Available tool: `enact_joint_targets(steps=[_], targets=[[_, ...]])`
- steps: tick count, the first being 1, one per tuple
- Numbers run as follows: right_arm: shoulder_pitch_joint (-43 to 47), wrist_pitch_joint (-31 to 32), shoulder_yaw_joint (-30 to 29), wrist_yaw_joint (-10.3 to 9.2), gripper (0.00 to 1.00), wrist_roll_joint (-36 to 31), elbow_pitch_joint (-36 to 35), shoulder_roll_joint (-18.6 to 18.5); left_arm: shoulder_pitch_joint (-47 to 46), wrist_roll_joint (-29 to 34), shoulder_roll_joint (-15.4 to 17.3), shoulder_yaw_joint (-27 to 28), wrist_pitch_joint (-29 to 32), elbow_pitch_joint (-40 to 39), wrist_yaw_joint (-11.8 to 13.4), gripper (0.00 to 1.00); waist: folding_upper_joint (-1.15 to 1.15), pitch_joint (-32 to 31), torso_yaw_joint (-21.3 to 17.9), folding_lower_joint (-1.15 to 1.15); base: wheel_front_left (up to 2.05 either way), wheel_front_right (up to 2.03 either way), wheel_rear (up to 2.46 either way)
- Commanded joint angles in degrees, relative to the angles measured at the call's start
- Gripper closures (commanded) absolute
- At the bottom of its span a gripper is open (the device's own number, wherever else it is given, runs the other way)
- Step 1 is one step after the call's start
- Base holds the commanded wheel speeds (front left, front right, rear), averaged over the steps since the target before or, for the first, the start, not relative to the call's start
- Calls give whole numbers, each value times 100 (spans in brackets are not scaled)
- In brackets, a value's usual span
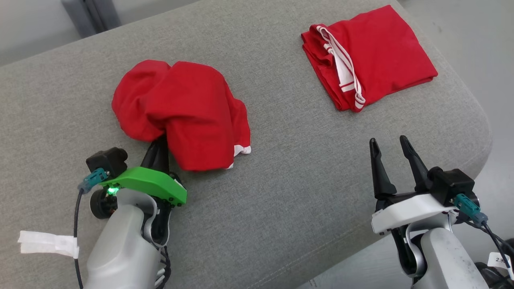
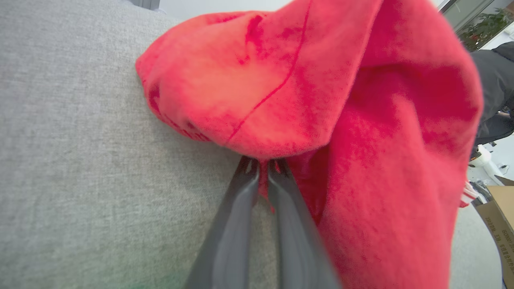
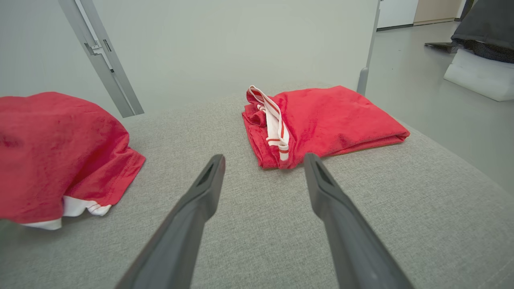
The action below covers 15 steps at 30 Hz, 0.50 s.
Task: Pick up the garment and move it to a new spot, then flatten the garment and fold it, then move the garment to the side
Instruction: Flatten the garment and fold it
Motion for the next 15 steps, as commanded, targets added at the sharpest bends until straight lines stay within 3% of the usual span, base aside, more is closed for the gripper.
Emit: enact_joint_targets(steps=[1,8,15], targets=[[72,-25,-12,-5,0,-70,-15,1,-79,-151,13,48,-62,-150,-37,100,0,-94,101,0,0,0,0],[112,-26,-25,-5,0,-173,38,0,-60,-498,11,-250,-91,-1291,-83,100,0,-354,361,0,0,0,0],[151,-25,60,-5,0,-129,103,-1,-508,-799,11,-1076,199,-2215,-31,100,0,-571,440,0,0,0,0]])
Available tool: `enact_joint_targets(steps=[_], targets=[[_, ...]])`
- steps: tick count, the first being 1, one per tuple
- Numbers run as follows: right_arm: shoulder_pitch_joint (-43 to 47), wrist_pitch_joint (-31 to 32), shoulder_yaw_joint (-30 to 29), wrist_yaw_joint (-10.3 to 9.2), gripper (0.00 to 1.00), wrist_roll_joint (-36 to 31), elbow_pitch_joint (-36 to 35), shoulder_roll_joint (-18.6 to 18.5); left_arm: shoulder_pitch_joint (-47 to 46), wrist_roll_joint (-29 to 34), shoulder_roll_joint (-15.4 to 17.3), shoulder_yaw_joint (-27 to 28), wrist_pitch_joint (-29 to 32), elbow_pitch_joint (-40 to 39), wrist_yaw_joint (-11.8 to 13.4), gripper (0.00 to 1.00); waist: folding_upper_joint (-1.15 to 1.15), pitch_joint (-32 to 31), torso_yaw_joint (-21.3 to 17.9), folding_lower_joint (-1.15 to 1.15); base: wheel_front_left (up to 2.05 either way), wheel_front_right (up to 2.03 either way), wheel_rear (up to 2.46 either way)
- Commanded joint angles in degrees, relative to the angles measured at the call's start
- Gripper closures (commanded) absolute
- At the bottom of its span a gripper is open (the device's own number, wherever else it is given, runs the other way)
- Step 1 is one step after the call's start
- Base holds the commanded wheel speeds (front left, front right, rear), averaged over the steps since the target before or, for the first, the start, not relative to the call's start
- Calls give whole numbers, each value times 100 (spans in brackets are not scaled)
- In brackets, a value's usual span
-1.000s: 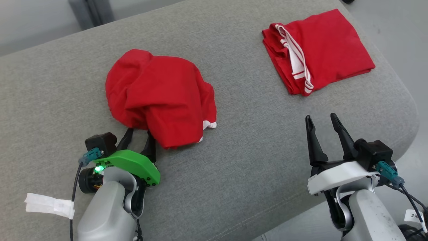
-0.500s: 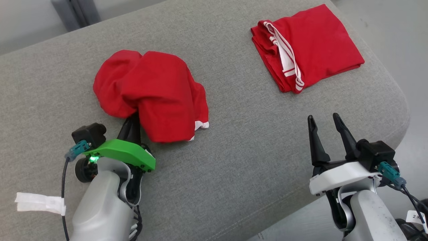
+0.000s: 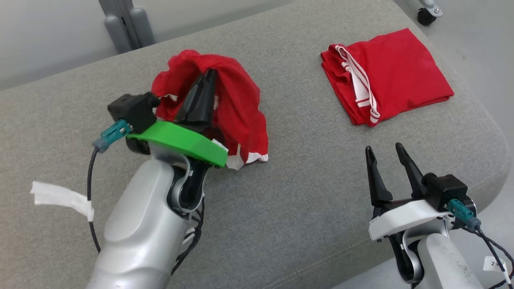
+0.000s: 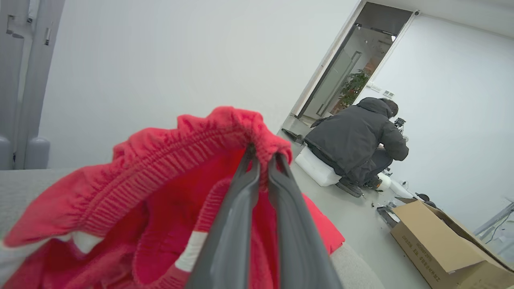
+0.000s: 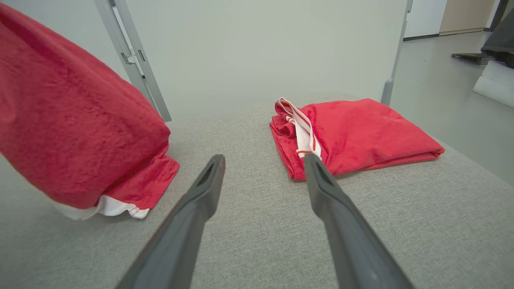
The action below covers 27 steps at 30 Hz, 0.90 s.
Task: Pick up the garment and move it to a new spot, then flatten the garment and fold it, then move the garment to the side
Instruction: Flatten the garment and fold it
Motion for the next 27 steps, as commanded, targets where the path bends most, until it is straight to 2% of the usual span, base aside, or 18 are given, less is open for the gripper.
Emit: enact_joint_targets(steps=[1,8,11,15,18,23,27], targets=[[57,-24,20,-5,0,27,25,-4,-199,-84,20,-144,75,-106,47,100,0,-97,31,0,0,0,0],[70,-24,84,-5,0,129,30,-4,-1080,-476,22,-1150,486,-473,516,100,0,-148,-122,0,0,0,0],[93,-24,96,-4,0,169,43,-3,-1335,-649,29,-1384,498,-392,787,100,0,-143,-174,0,0,0,0],[98,-24,68,-4,0,203,6,-3,-1364,-721,91,-1261,460,110,1181,100,0,-91,-176,0,0,0,0],[127,-24,-8,-4,0,191,-31,-3,-1018,-840,350,-1036,435,543,1381,100,0,-34,-77,0,0,0,0],[147,-21,-84,-4,0,105,-54,-4,-407,-1104,736,-757,417,971,1467,100,0,28,238,0,0,0,0],[122,-21,-152,-4,0,52,-68,-4,-2,-1229,901,-704,510,1067,1426,100,0,31,589,0,0,0,0]])
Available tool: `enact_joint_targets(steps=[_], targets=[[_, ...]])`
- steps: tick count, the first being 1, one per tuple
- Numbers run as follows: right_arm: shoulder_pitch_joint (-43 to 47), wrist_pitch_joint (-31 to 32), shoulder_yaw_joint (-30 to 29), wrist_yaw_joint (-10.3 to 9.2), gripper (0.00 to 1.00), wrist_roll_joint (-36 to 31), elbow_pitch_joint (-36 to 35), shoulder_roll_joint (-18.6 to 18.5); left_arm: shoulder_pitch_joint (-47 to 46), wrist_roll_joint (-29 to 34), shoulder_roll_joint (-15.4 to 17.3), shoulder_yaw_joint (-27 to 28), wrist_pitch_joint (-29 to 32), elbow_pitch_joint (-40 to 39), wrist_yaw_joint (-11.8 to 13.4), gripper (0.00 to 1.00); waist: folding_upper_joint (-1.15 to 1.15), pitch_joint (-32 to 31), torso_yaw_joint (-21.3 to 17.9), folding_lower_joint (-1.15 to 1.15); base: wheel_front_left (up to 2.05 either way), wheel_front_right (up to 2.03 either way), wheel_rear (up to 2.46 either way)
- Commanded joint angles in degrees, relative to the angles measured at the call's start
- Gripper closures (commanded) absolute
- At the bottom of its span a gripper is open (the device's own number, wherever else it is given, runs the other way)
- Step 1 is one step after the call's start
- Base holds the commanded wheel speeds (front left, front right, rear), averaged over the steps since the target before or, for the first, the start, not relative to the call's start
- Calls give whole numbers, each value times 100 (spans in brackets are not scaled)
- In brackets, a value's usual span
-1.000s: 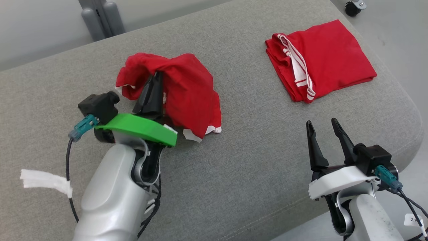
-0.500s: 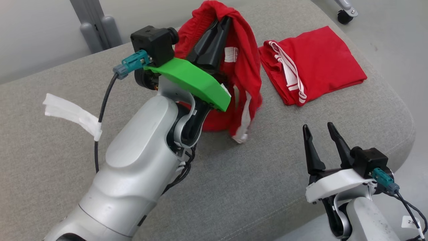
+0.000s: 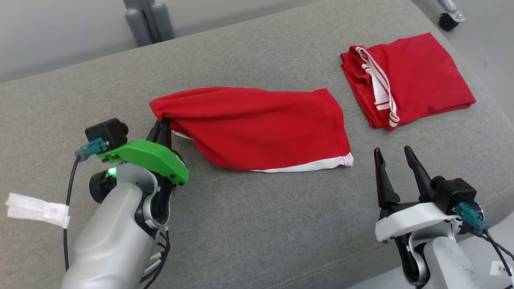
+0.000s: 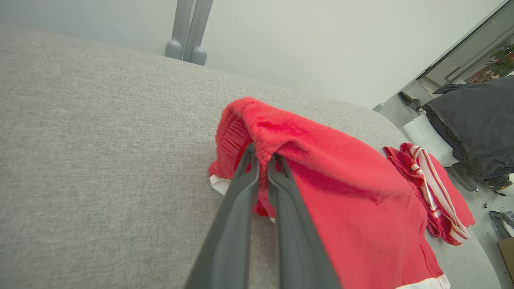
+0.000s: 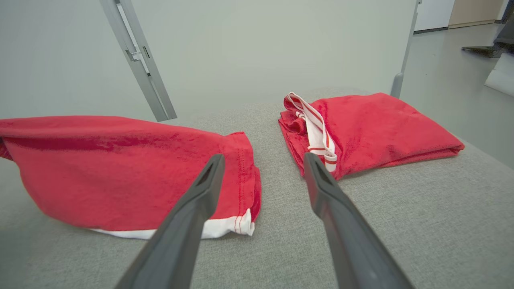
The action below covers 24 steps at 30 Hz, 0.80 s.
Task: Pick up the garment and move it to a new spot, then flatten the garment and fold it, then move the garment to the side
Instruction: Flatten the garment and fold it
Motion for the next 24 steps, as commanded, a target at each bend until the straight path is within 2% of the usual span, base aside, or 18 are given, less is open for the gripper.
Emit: enact_joint_targets(steps=[1,6,10,16,21,24], targets=[[-2,-16,4,-4,0,-56,-19,-3,154,-38,63,26,12,-28,-39,100,0,20,359,0,0,0,0],[-31,-16,-3,-5,0,-113,-45,-7,655,-107,159,-43,-13,-405,-87,100,0,-39,806,0,0,0,0],[24,-16,-60,-4,0,-174,-48,-8,990,-74,268,-117,50,-932,20,100,0,-58,1050,0,0,0,0],[111,-16,-155,-4,0,-250,-74,-11,1617,-69,603,-214,355,-2227,411,100,0,-80,1267,0,0,0,0],[45,-16,-102,-5,0,-231,-73,-12,2122,-143,890,-341,760,-3258,775,100,0,-39,1232,0,0,0,0],[11,-16,-64,-5,0,-205,-80,-11,2180,-169,1033,-340,950,-3568,898,100,0,36,1155,0,0,0,0]])
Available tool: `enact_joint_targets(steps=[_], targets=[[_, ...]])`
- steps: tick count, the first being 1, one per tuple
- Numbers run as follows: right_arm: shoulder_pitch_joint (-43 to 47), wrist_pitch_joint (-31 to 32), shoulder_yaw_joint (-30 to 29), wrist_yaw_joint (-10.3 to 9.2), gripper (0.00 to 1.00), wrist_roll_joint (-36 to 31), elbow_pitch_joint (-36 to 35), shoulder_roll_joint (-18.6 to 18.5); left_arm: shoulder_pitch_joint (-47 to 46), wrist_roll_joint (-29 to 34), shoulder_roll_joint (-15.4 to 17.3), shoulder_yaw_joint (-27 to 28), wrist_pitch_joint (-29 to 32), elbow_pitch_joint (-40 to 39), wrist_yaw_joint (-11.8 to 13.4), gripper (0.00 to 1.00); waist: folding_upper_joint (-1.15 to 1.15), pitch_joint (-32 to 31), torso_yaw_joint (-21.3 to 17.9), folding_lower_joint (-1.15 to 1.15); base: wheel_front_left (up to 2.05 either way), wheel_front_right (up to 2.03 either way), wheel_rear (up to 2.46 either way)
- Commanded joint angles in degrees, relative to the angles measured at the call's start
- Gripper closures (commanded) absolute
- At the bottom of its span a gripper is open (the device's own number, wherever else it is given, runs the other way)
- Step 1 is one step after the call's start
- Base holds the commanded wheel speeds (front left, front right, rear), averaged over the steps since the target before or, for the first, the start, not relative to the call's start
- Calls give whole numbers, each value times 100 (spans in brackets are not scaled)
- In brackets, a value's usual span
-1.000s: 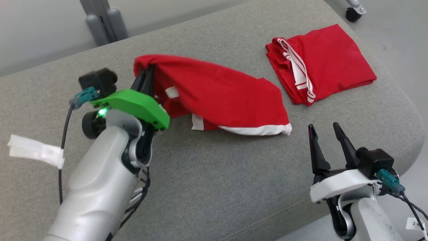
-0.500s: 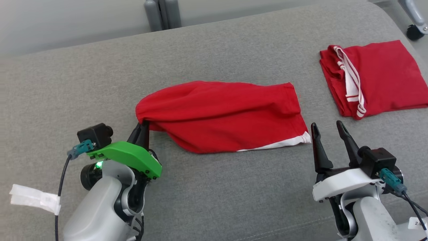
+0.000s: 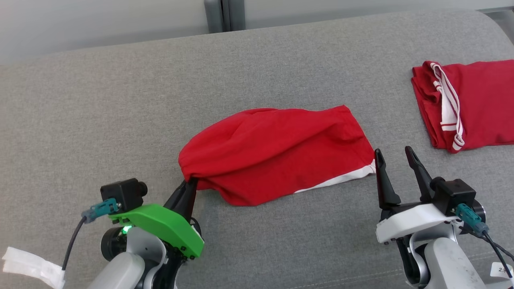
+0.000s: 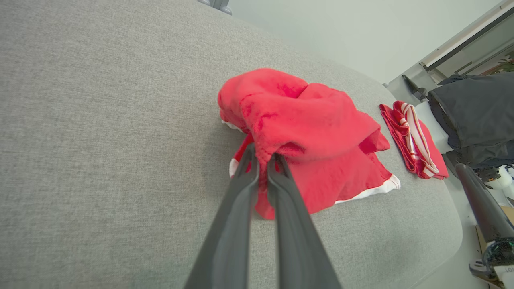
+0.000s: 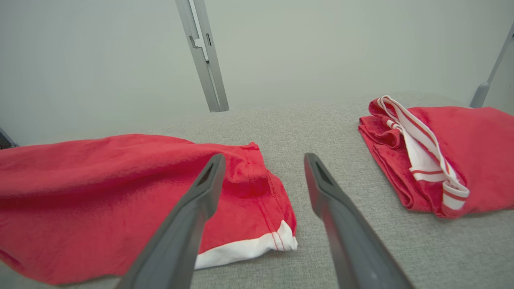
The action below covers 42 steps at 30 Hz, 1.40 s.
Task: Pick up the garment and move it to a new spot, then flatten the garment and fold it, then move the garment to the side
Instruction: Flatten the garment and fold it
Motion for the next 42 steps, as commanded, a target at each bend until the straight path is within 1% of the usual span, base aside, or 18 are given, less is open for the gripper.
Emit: enact_joint_targets(steps=[1,4,9,15,21,27,28,29,32,36,40,42], targets=[[-51,-16,17,-4,0,23,-23,-12,-94,-41,68,52,63,-19,28,100,0,93,-86,0,0,0,0],[-86,-16,51,-4,0,16,-28,-12,-462,-85,19,93,218,321,-41,100,0,200,-178,0,0,0,0],[-302,-16,236,-4,0,42,-14,-25,-1346,-22,-207,215,191,1632,-234,100,0,454,-453,0,0,0,0],[-554,-16,399,-4,0,83,-9,-39,-2267,10,-443,348,-12,2995,-567,100,0,735,-778,0,0,0,0],[-674,-16,444,-4,0,108,-43,-34,-2891,59,-613,377,-222,3917,-826,100,0,998,-928,0,0,0,0],[-724,-16,413,-4,0,95,-30,-26,-3246,208,-730,318,-576,4565,-1073,100,0,1070,-894,0,0,0,0],[-735,-16,399,-4,0,86,-28,-25,-3276,252,-753,294,-641,4632,-1100,51,0,1059,-869,0,0,0,0],[-737,-16,373,-4,0,70,-38,-25,-3308,308,-775,261,-728,4701,-1140,0,0,1036,-827,0,0,0,0],[-687,-16,278,-4,0,32,-43,-46,-3305,412,-827,167,-1007,4805,-1316,0,0,937,-692,0,0,0,0],[-581,-16,167,-4,0,0,-11,-100,-3060,535,-854,75,-1375,4808,-1499,0,0,734,-499,0,0,0,0],[-443,-16,41,-4,0,-28,-1,-149,-2729,696,-851,116,-1658,4542,-1666,0,0,484,-304,0,0,0,0],[-377,-16,-43,-4,0,-39,-15,-186,-2482,779,-831,228,-1711,4327,-1693,0,0,362,-204,0,0,0,0]])
